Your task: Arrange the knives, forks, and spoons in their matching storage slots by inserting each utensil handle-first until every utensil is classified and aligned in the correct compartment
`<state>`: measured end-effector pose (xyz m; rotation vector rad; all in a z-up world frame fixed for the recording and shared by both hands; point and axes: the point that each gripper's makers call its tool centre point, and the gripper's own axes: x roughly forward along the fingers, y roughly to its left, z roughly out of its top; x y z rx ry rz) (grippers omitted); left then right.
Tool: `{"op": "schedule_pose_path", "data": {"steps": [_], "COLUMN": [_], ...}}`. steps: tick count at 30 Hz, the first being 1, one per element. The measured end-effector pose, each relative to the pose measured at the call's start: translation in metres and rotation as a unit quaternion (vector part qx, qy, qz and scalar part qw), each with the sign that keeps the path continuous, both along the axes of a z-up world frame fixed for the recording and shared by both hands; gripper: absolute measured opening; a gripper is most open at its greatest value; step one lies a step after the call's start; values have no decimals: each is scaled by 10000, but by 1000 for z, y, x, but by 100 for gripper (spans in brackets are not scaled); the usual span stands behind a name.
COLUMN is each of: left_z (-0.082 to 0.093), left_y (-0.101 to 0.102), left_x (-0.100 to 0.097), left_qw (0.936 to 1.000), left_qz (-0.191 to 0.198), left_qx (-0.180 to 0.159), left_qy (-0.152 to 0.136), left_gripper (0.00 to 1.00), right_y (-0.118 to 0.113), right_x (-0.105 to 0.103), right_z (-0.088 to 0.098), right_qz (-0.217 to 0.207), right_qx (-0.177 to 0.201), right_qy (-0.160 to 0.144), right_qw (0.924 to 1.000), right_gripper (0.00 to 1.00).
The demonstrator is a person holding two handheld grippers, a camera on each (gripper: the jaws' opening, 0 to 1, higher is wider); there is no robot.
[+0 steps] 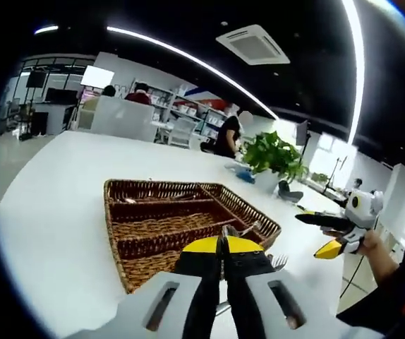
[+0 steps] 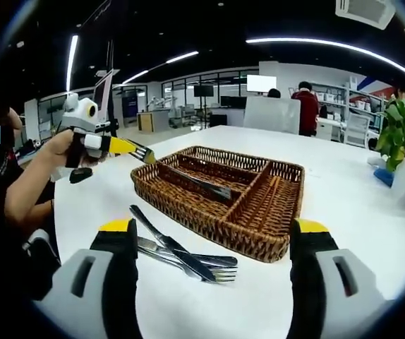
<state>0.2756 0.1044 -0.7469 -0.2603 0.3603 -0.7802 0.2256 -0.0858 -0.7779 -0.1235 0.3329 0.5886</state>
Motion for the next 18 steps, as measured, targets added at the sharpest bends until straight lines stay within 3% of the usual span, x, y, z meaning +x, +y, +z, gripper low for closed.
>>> {"op": "schedule_pose_path", "data": {"steps": [18], "left_z": [-6], "left_y": [5], "left_x": [55], "left_qw": [9998], "left_qz": [20], "left_qx": [59], "left_qy": [207], "left_gripper": [0], "right_y": [-4], "right_x": [-2], "right_z": [-2], "right_qz": [-40], "right_qx": [-77], "right_qy": [36], "right_qw": [10000], "right_gripper": [91]}}
